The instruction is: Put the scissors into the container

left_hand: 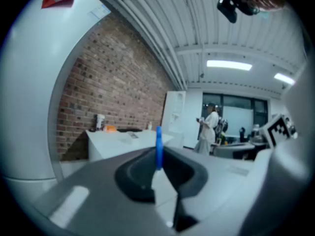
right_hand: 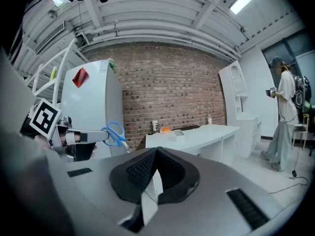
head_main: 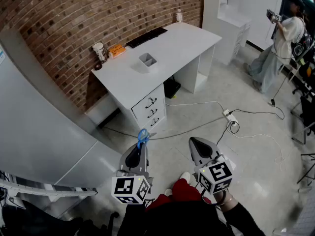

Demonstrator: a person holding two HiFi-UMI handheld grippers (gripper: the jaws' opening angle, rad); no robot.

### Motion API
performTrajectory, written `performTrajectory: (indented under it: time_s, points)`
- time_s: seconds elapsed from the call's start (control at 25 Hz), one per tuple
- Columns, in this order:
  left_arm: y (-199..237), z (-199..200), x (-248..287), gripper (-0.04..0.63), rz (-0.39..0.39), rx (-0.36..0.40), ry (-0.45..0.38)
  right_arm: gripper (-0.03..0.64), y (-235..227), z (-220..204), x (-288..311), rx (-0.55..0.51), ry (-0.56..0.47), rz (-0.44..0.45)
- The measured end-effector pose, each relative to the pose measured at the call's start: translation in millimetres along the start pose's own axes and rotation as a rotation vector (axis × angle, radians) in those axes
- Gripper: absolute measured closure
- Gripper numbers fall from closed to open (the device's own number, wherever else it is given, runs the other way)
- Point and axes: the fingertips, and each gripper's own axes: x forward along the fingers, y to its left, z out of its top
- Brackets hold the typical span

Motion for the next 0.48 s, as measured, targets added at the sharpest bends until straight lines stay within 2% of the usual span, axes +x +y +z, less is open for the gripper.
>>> performTrajectory:
  time_s: [0.48]
  points:
    - [-10,-2,-16,0.566,-0.021,0.006,0.003,0.607,4,-12,-13,0.05,0.014,-0.009]
